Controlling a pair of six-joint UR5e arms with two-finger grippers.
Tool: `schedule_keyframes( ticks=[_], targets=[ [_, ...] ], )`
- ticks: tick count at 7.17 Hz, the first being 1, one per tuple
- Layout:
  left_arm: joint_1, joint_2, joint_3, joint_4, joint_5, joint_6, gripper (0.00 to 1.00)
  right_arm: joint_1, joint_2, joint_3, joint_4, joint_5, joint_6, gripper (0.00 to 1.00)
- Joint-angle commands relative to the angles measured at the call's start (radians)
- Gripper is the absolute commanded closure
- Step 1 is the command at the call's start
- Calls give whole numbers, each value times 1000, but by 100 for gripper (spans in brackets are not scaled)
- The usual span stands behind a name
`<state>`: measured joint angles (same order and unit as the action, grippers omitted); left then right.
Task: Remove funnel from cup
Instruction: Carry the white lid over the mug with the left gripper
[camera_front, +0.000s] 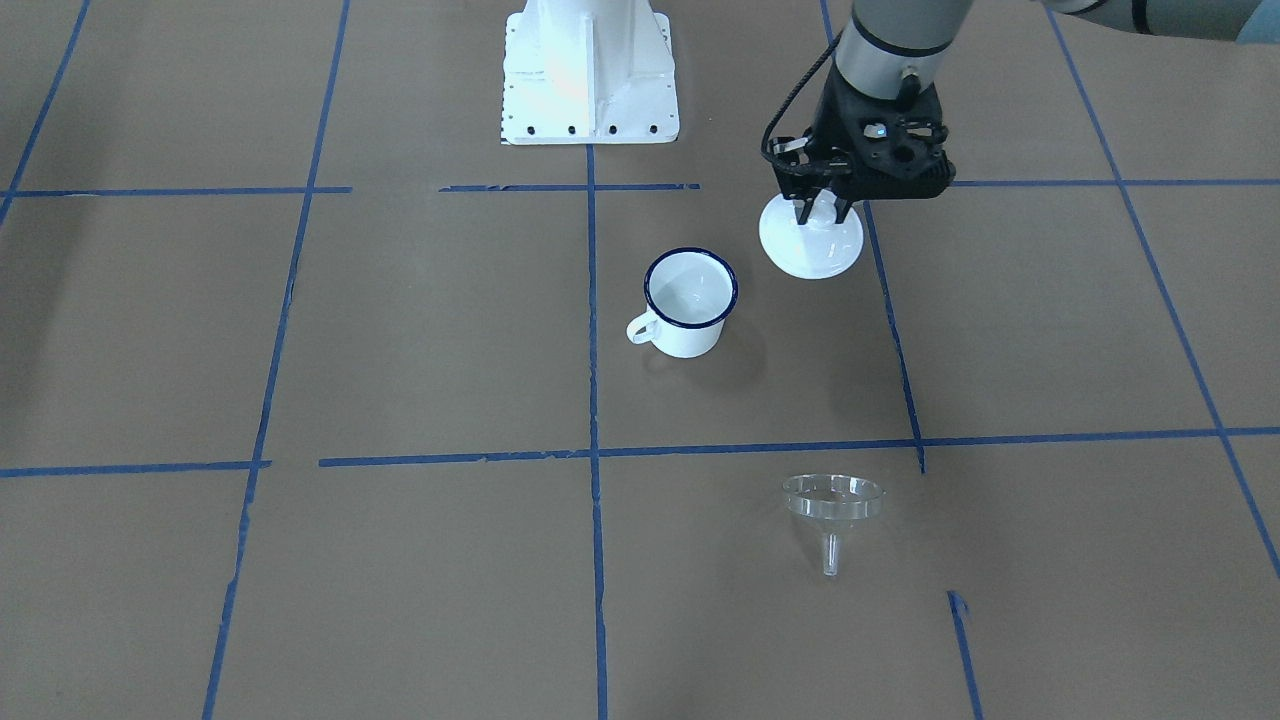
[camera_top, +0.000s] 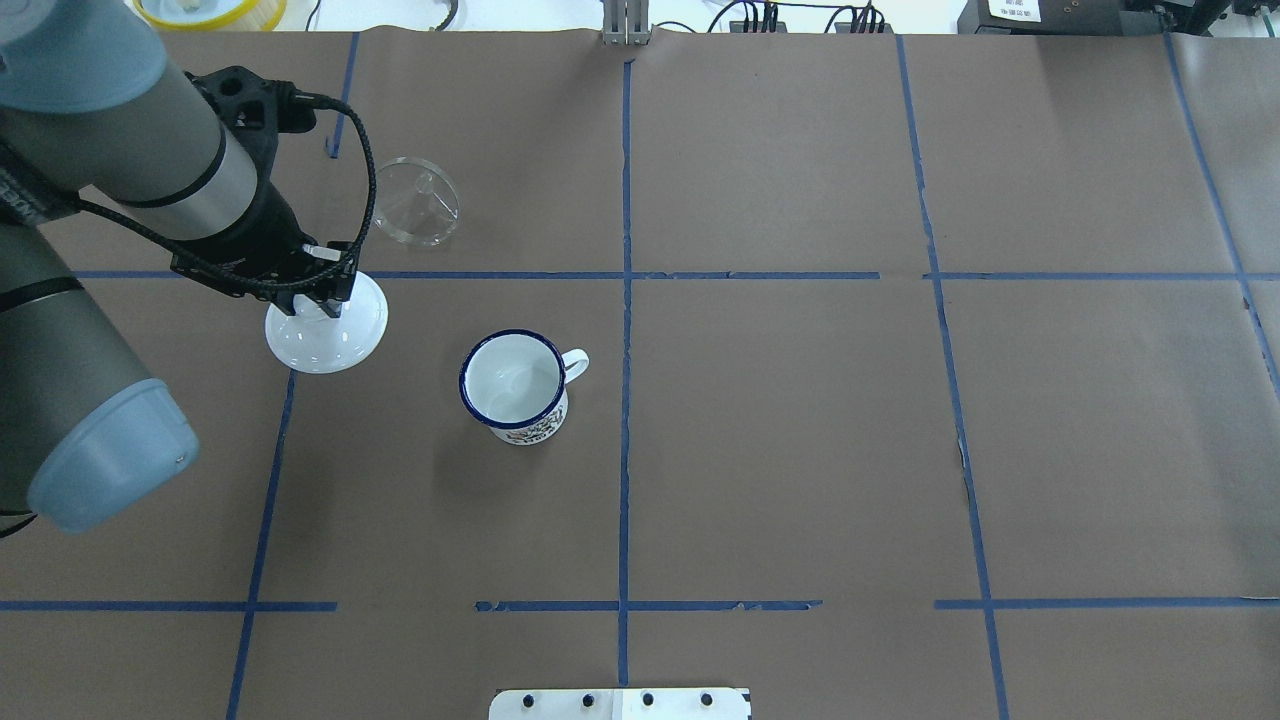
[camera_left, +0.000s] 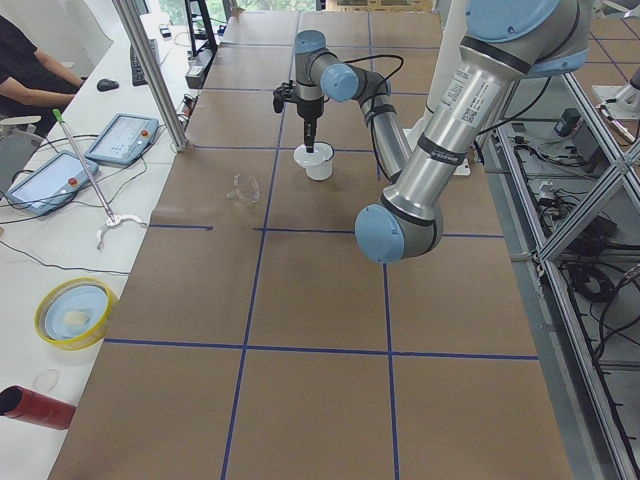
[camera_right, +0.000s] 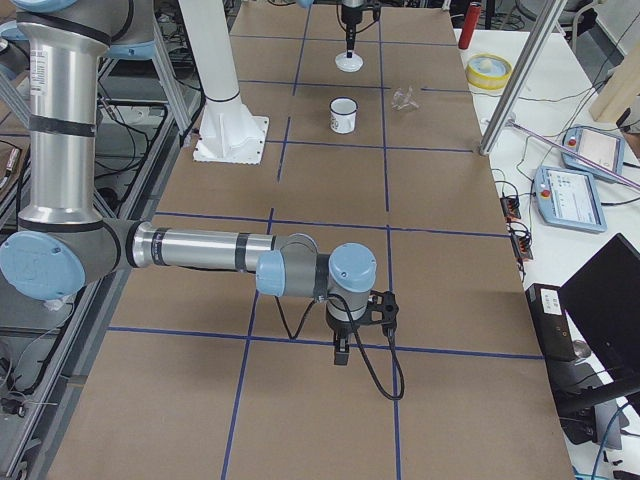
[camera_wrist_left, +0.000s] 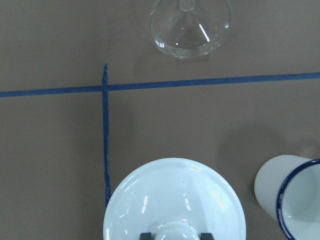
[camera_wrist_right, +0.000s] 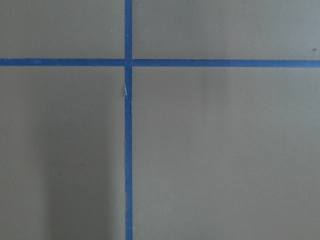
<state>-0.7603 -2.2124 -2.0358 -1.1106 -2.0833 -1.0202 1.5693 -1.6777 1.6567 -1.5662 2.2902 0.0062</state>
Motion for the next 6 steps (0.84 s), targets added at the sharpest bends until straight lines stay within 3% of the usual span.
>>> schedule_keyframes(
  ticks=[1,3,6],
  targets=[
    [77,-88,131,-67,3,-98,100,0,0,0,0,0,0,0],
    [133,-87,222,-208,58,-177,100,0,0,0,0,0,0,0],
    [174,-79,229,-218,98,-199,100,0,0,0,0,0,0,0]
  ],
)
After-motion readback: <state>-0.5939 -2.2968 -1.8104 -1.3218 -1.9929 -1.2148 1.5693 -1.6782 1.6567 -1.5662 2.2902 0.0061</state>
